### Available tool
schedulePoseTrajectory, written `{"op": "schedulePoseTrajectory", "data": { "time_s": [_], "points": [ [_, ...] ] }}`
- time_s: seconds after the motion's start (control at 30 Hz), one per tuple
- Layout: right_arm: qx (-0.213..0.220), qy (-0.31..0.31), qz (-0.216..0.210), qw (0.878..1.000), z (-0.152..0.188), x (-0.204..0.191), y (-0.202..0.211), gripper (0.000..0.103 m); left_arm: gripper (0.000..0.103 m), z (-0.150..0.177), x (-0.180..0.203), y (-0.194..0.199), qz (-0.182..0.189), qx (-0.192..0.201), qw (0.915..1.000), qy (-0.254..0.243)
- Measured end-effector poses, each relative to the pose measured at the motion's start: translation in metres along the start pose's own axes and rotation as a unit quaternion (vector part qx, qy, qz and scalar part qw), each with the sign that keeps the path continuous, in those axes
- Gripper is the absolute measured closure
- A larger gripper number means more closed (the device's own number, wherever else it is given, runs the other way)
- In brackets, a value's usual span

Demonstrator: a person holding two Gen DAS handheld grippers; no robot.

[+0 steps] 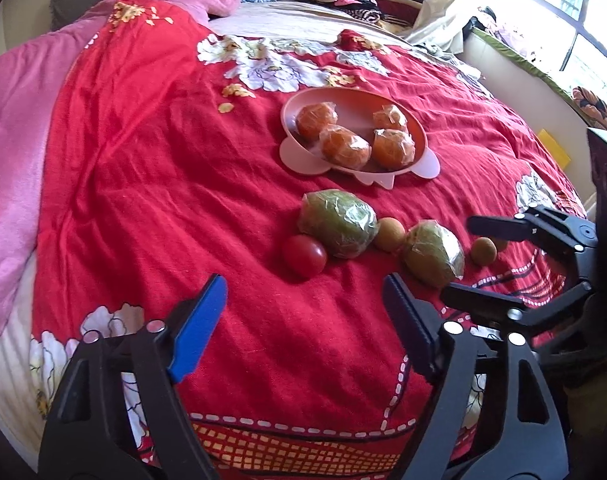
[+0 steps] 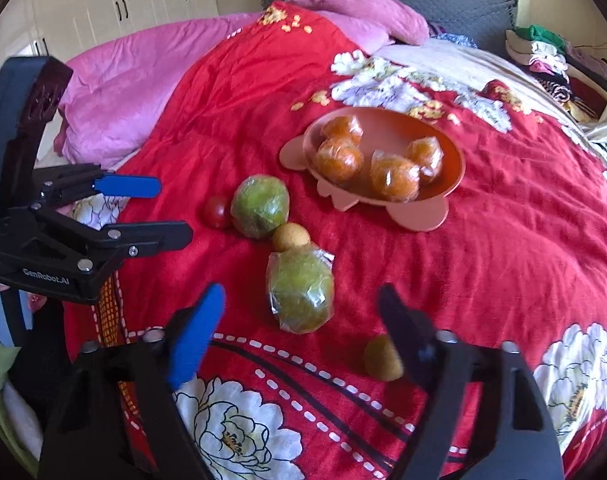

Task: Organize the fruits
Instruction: 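Move the left gripper to the red tomato while the right gripper approaches a bagged green fruit, then grasp the red tomato with the left gripper while the right gripper grasps the bagged green fruit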

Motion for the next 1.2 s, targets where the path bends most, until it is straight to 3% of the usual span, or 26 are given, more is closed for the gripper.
{"op": "schedulePoseTrajectory", "data": {
  "time_s": [0.2,0.3,0.57,0.93,1.2],
  "points": [
    [-0.017,-0.002,-0.016,1.000,0.004,-0.003,-0.021,0.058,0.039,-0.001,-0.002,-0.007,0.003,-0.006,1.0000,0.001],
    [-0.013,-0.004,-0.011,1.000,0.005,-0.002,-0.025,0.065,0.044,-0.004,-0.004,-0.011,0.006,-0.010,0.9999,0.002],
    [-0.001,-0.020,-0.023,1.000,0.005,0.002,-0.020,0.065,0.063,-0.009,-0.002,-0.026,0.005,-0.025,0.9994,-0.023],
    [0.011,-0.039,-0.028,0.999,0.003,0.009,-0.011,0.065,0.064,-0.015,0.004,-0.044,0.018,-0.051,0.9936,-0.099],
    [0.018,-0.048,-0.022,0.998,0.001,0.016,-0.003,0.065,0.071,-0.015,0.006,-0.050,0.032,-0.061,0.9887,-0.133]
  ]
}}
Point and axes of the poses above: each gripper's, at about its wrist camera, not at the fingertips, and y roughly against the way its jaws point, x to its right, z to its underside, the point moved 3 cm from there along -y, roughly the way its jaws point, and after that the axes turned 14 degrees about y, right-handed, at the moved point
